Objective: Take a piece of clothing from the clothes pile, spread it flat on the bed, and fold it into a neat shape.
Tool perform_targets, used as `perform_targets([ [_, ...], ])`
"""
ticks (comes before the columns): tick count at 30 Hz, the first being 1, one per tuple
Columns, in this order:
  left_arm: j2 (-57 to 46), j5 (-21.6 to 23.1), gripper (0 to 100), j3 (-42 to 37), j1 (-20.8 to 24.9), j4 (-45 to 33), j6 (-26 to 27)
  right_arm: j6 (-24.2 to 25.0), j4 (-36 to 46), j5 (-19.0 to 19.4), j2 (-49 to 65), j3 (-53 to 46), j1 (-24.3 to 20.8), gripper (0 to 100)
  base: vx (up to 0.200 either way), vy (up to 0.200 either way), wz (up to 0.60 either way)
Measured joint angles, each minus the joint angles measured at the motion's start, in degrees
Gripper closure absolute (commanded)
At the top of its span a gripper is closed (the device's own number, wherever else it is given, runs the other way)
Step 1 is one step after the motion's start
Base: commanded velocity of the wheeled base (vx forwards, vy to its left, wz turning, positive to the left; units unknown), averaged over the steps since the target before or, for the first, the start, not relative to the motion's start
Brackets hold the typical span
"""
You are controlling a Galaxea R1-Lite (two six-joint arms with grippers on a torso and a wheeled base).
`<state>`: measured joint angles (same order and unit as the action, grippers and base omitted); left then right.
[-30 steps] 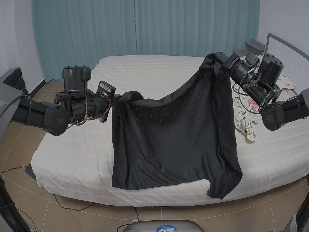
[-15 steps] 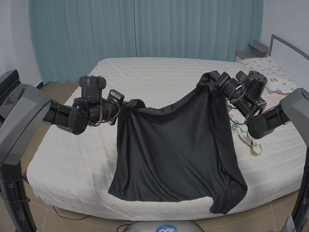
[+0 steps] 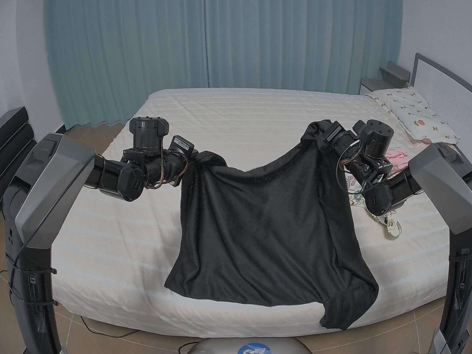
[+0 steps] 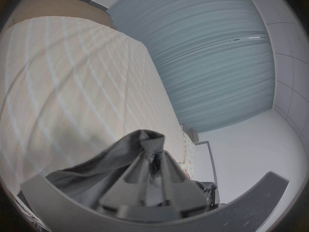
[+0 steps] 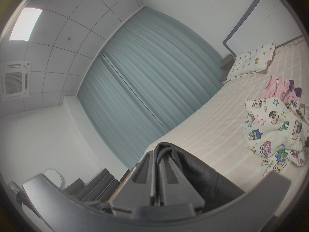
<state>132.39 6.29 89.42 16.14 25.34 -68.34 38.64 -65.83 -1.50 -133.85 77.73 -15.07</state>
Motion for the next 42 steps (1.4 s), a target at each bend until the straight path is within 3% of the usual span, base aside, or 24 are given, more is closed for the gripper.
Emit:
perform_targets([
  [7, 4.07, -2.38, 0, 2.91, -0.35, -0.11, 0.00, -1.01, 0.50, 0.49, -6.34, 2.56, 0.05, 0, 0.000, 0.000, 0.00],
  [13, 6.56, -4.11, 0, 4.33, -1.29, -0.22, 0.09, -8.51, 1.40, -1.87, -10.72, 3.19, 1.99, 0, 0.000, 0.000, 0.00],
  [18, 6.62, -4.35, 0, 3.00, -1.90, -0.44, 0.18, -10.33, 4.99, -2.38, -12.04, 0.46, 3.33, 0, 0.000, 0.000, 0.00],
  [25, 2.12, -2.27, 0, -6.51, -2.63, -0.13, 0.62, -13.17, 11.64, -2.41, -11.30, -2.45, 5.78, 0, 0.000, 0.000, 0.00],
  [31, -2.45, 0.96, 0, -14.47, -3.30, 1.17, 0.82, -14.42, 9.25, -1.84, -10.00, -4.83, 7.66, 0, 0.000, 0.000, 0.00],
  [38, -7.34, 3.30, 0, -28.42, -3.69, 8.86, 0.68, -14.88, 7.83, 0.95, -7.46, -13.40, 8.37, 0, 0.000, 0.000, 0.00],
  [42, -9.59, 3.85, 0, -36.97, -3.41, 13.79, -0.38, -14.92, 8.68, 0.27, -6.34, -16.48, 7.68, 0, 0.000, 0.000, 0.00],
])
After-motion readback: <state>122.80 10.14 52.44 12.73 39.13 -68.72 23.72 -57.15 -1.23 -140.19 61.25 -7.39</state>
